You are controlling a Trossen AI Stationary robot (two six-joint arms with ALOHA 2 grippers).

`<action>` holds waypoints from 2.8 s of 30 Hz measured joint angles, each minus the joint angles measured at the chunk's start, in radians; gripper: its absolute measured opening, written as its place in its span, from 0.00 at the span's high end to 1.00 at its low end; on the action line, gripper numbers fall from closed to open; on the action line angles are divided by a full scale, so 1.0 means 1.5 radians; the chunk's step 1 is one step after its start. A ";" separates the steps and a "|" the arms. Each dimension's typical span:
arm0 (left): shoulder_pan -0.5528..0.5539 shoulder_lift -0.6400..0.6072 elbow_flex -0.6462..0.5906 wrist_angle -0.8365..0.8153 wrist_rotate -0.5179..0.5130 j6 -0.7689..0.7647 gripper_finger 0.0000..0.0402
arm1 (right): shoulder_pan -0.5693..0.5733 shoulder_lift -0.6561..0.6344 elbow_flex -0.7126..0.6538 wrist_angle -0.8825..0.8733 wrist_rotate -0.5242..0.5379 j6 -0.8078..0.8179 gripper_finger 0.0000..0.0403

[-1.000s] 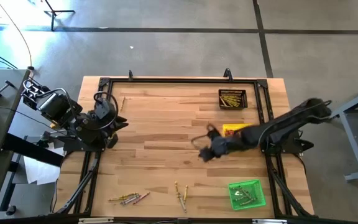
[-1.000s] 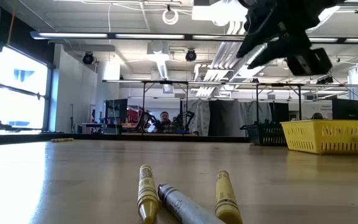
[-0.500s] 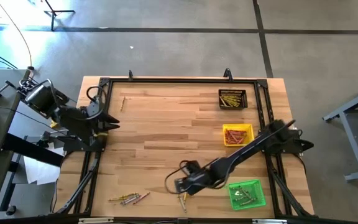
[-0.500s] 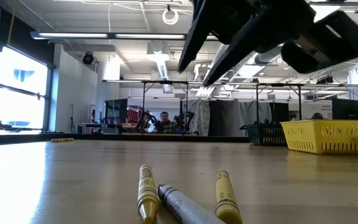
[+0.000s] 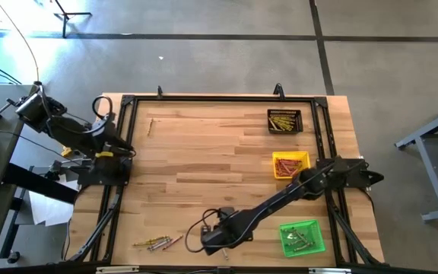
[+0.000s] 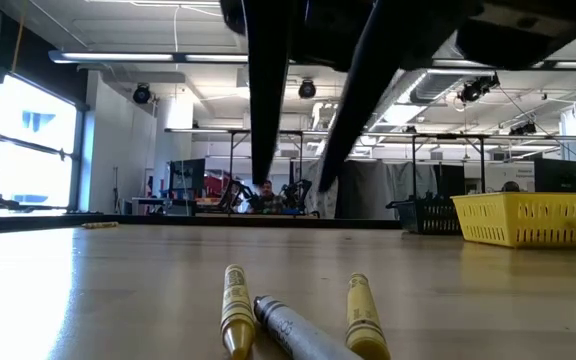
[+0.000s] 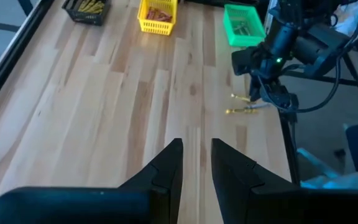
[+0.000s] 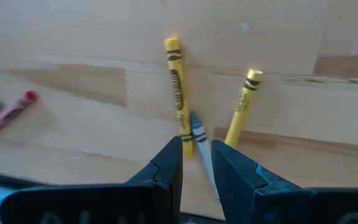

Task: Sort crayons
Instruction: Put the yellow crayon into the black bin

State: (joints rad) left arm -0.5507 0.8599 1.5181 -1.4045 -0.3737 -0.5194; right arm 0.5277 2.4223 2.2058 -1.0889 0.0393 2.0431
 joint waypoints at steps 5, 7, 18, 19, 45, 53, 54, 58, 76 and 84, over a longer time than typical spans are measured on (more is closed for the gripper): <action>0.000 -0.026 0.000 -0.037 -0.001 -0.001 0.83 | 0.000 0.029 0.031 -0.035 -0.017 0.029 0.82; 0.000 -0.036 0.000 -0.039 -0.001 0.000 0.83 | 0.000 0.029 0.030 -0.041 -0.020 0.044 0.82; 0.000 -0.060 0.000 -0.038 -0.013 -0.002 0.83 | 0.002 0.029 0.028 -0.084 -0.052 0.078 0.82; 0.000 -0.060 0.000 -0.038 -0.014 -0.002 0.83 | 0.002 0.029 0.028 -0.084 -0.051 0.083 0.82; 0.000 -0.060 0.000 -0.038 -0.078 -0.038 0.83 | -0.001 0.072 0.027 -0.089 -0.084 -0.001 0.98; 0.000 -0.058 0.000 -0.037 -0.095 -0.068 0.83 | -0.025 0.053 0.022 -0.102 -0.053 -0.127 0.98; 0.000 -0.057 0.000 -0.037 -0.101 -0.072 0.83 | -0.030 0.047 0.022 -0.099 -0.045 -0.155 0.99; 0.000 -0.053 0.000 -0.030 -0.127 -0.089 0.83 | -0.056 0.025 0.024 -0.129 -0.030 -0.281 0.98; 0.000 0.048 0.000 -0.022 -0.158 -0.212 0.83 | -0.319 -0.050 0.024 -0.311 0.127 -0.904 0.99; 0.000 0.117 -0.001 -0.023 -0.180 -0.275 0.83 | -0.452 -0.115 0.024 -0.313 0.199 -1.033 0.99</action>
State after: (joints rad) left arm -0.5507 1.0351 1.5173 -1.4384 -0.6436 -0.9320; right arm -0.1499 2.2496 2.2425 -1.5582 0.3374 0.4931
